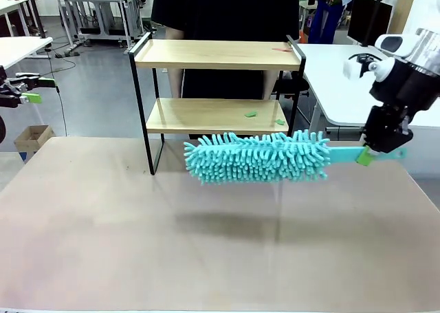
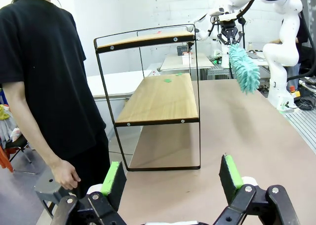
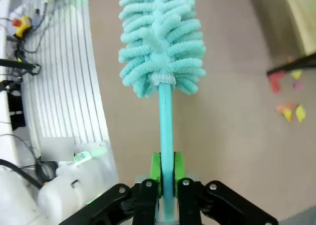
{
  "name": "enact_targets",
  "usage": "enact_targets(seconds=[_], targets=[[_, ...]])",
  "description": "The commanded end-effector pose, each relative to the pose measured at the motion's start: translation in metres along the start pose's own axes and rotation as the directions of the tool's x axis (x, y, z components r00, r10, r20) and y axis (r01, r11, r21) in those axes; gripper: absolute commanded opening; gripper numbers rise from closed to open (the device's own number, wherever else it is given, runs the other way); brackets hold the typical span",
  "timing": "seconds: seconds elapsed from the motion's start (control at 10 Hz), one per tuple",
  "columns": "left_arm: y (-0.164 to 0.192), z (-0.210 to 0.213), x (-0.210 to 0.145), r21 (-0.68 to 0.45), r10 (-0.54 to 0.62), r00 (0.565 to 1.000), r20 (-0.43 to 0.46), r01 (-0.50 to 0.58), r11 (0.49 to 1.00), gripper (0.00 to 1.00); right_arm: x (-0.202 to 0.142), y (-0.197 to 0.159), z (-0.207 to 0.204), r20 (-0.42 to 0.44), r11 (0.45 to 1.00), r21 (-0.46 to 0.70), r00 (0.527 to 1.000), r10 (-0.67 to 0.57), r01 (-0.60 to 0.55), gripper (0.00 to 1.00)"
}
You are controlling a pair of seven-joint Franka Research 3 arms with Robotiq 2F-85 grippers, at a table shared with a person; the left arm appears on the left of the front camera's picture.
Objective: Clean the shelf.
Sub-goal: Hand the Duster back to the human.
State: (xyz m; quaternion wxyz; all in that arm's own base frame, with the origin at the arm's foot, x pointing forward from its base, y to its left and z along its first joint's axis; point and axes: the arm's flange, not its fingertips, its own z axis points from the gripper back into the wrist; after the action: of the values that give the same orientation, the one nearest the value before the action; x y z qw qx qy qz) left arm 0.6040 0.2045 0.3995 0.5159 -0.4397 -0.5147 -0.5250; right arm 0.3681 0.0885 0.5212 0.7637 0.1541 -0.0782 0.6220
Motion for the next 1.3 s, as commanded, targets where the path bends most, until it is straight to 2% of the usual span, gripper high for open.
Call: enact_targets(seconds=[0.0,0.4,0.6,0.7,0.8,1.0,1.1,1.2], targets=[[-0.001,-0.001,0.002,-0.003,-0.016,1.0,0.003,0.016,1.0,1.0,0.003,-0.012,-0.003,0.068,0.994,0.02,0.992,0.107,-0.108,0.13],[-0.001,-0.001,0.002,-0.003,-0.016,1.0,0.003,0.016,1.0,1.0,0.0,-0.024,0.003,0.062,0.978,0.015,0.977,0.206,-0.207,0.13],[-0.001,-0.001,0.002,-0.003,-0.016,1.0,0.003,0.016,1.0,1.0,-0.011,-0.028,0.012,0.097,0.977,-0.006,0.973,0.211,-0.211,0.13],[-0.001,-0.001,0.002,-0.003,-0.016,1.0,0.003,0.016,1.0,1.0,-0.015,-0.031,0.016,0.11,0.981,0.018,0.976,0.19,-0.193,0.13],[-0.001,-0.001,0.002,-0.003,-0.016,1.0,0.003,0.016,1.0,1.0,-0.007,-0.024,0.005,0.046,0.983,-0.009,0.982,0.183,-0.183,0.13],[0.0,0.0,0.0,0.0,0.0,1.0,0.0,0.0,1.0,1.0,-0.007,-0.024,0.005,0.046,0.983,-0.009,0.982,0.183,-0.183,0.13],[-0.016,0.002,0.019,-0.043,0.005,0.998,0.063,-0.003,0.999,1.0,-0.007,-0.024,0.005,0.046,0.983,-0.009,0.982,0.183,-0.183,0.13],[-0.032,0.003,0.035,-0.061,0.008,0.997,0.075,-0.003,0.998,1.0,-0.007,-0.024,0.005,0.046,0.983,-0.009,0.982,0.183,-0.183,0.13]])
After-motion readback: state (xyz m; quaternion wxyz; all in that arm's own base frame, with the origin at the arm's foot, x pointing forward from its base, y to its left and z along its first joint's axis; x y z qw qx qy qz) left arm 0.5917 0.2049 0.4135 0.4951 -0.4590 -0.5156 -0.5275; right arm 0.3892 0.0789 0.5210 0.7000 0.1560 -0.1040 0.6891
